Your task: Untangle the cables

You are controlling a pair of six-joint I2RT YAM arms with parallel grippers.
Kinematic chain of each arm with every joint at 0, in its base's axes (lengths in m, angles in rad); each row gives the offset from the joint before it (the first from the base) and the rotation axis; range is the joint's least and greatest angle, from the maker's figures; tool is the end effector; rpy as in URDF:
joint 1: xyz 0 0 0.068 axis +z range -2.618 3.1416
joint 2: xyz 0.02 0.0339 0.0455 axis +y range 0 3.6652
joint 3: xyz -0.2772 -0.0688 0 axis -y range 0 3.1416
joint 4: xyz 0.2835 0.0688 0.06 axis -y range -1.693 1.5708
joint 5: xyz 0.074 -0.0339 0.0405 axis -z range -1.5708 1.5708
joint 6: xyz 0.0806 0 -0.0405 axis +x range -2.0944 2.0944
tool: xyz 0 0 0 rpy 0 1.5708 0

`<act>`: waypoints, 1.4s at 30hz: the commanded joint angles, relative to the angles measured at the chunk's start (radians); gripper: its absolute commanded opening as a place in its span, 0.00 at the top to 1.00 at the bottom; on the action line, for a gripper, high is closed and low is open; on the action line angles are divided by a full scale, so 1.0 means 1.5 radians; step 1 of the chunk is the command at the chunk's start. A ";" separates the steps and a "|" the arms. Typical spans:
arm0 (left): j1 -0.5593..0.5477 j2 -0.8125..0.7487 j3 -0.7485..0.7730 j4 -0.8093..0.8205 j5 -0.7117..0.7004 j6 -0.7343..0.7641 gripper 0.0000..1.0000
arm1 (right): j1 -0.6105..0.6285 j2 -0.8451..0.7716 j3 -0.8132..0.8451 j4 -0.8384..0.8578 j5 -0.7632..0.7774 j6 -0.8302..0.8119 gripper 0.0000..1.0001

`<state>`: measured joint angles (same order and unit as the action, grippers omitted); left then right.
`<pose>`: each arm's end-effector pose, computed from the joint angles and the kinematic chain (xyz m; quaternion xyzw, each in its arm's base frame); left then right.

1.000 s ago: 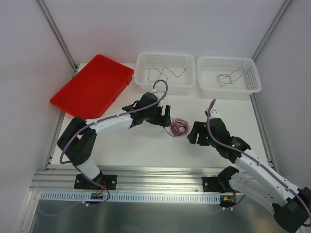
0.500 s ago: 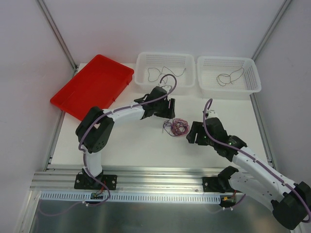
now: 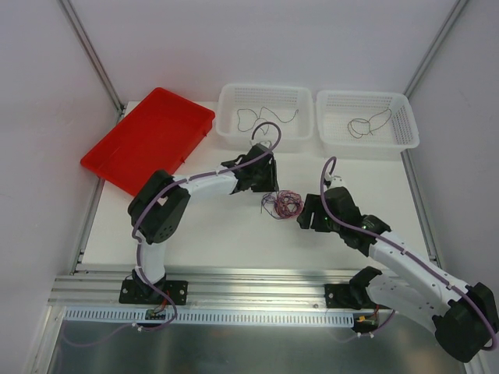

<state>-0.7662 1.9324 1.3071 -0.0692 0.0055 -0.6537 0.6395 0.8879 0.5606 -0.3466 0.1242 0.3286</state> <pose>0.3613 -0.3483 0.1565 0.0521 0.9040 -0.2784 0.3201 0.2091 0.1431 0.1981 -0.1127 0.8927 0.1519 0.4090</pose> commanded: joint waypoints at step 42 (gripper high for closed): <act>-0.038 -0.230 -0.130 -0.035 -0.050 -0.043 1.00 | -0.031 0.426 0.067 0.419 -0.132 0.129 0.65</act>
<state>-0.8127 1.6684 1.1259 -0.1196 -0.0624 -0.7361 0.5968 1.5066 0.6449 0.1848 -0.0456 0.4812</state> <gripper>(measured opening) 0.010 0.420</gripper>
